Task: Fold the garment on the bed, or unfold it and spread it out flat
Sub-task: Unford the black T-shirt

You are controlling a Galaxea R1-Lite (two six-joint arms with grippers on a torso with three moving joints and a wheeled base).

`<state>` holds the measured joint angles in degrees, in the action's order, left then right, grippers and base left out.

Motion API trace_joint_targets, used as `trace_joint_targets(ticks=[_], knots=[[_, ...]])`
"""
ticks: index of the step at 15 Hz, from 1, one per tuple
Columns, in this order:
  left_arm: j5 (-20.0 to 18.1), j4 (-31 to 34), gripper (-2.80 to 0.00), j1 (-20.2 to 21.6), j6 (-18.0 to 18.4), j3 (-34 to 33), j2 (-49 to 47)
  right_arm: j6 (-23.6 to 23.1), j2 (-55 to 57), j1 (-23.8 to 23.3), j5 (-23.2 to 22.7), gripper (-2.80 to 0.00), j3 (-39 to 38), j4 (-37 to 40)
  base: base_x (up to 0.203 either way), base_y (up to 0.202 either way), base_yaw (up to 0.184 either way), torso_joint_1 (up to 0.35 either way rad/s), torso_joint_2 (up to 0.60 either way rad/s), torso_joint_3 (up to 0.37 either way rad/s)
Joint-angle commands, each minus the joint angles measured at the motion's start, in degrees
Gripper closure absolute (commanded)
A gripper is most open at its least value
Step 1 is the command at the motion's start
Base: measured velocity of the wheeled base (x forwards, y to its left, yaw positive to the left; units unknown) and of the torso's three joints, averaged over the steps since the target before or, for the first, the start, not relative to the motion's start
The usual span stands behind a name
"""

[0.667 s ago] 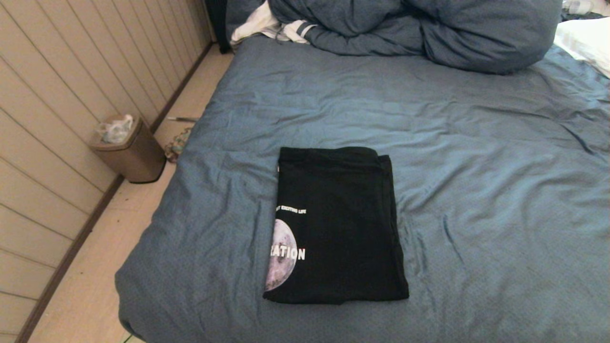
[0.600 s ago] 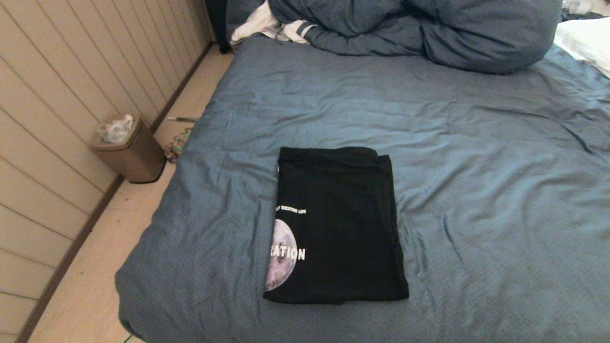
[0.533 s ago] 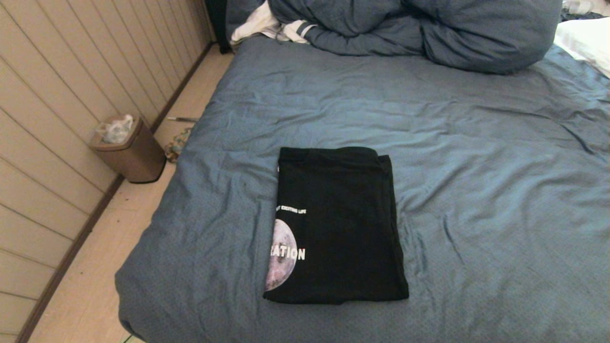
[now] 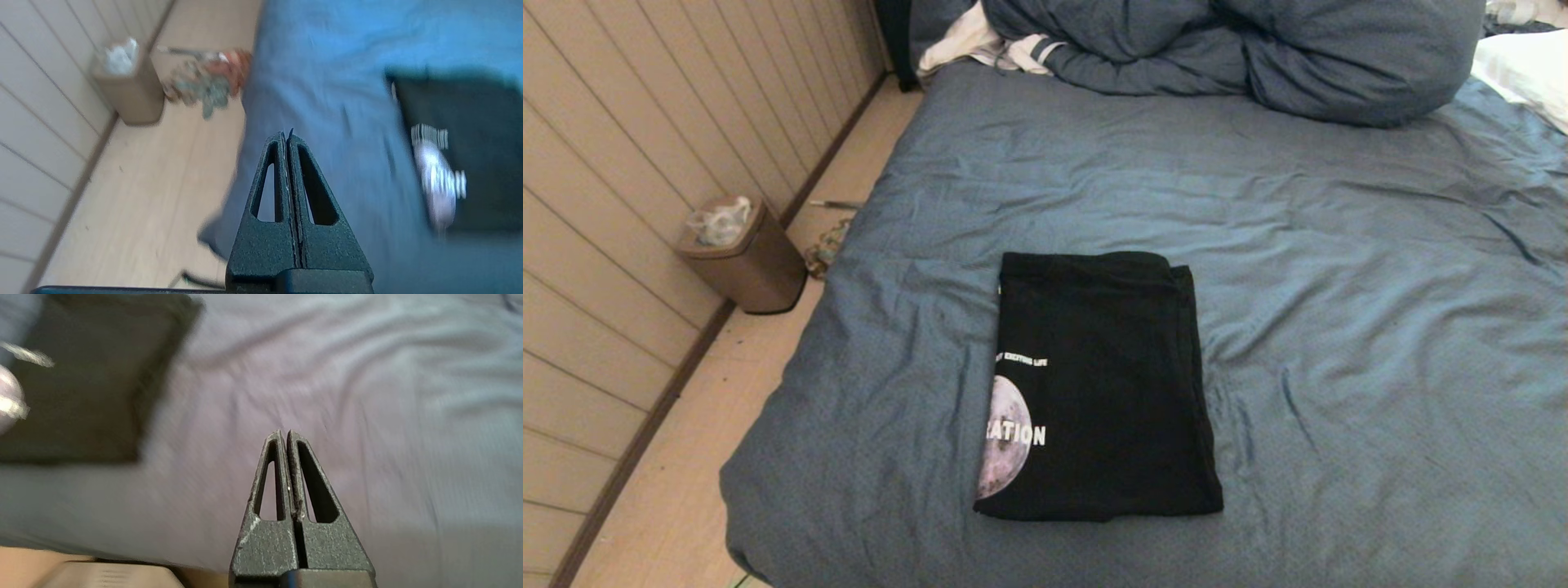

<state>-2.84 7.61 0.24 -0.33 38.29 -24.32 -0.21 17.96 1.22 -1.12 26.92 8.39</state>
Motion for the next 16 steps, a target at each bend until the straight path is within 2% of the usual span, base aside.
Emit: trace_joint_targets(ticks=[1, 3, 5, 7, 10, 13, 15, 16], knots=[[-0.5, 0.2, 0.0, 0.0, -0.7, 8.9, -14.8, 2.2, 18.1, 2.0, -0.7, 0.0, 12.7, 0.4, 0.0, 0.0, 0.0, 0.0, 0.0, 0.0], [-2.6, 2.0, 0.0, 0.0, -2.0, 13.7, -22.4, 5.5, 30.4, 4.7, -1.6, 0.0, 20.7, 1.0, 0.0, 0.0, 0.0, 0.0, 0.0, 0.0], [-7.2, 7.0, 0.0, -0.3, -4.2, 18.1, -29.9, 10.0, 43.1, 7.9, -2.1, 0.0, 29.2, 3.5, 0.0, 0.0, 0.0, 0.0, 0.0, 0.0], [-10.8, 12.6, 0.0, -3.7, -6.9, 21.9, -36.4, 15.5, 54.2, 11.2, -2.5, 0.0, 38.8, 8.7, 0.0, 0.0, 0.0, 0.0, 0.0, 0.0], [-11.0, 15.6, 0.0, -17.9, -11.1, 24.0, -43.9, 21.8, 66.6, 16.2, -5.5, 0.0, 49.0, 20.9, 0.0, 0.0, 0.0, 0.0, 0.0, 0.0], [-6.1, 14.3, 0.0, -31.6, -15.1, 24.8, -53.5, 22.6, 70.0, 17.5, -13.2, 0.0, 50.2, 30.4, 0.0, 0.0, 0.0, 0.0, 0.0, 0.0], [-4.0, 11.1, 0.0, -37.1, -16.6, 26.2, -58.4, 21.4, 70.6, 17.7, -18.9, 0.0, 48.6, 32.3, 0.0, 0.0, 0.0, 0.0, 0.0, 0.0], [-3.7, 10.6, 0.0, -39.2, -17.2, 26.7, -60.5, 21.1, 71.3, 17.7, -20.0, 0.0, 47.6, 32.4, 0.0, 0.0, 0.0, 0.0, 0.0, 0.0]])
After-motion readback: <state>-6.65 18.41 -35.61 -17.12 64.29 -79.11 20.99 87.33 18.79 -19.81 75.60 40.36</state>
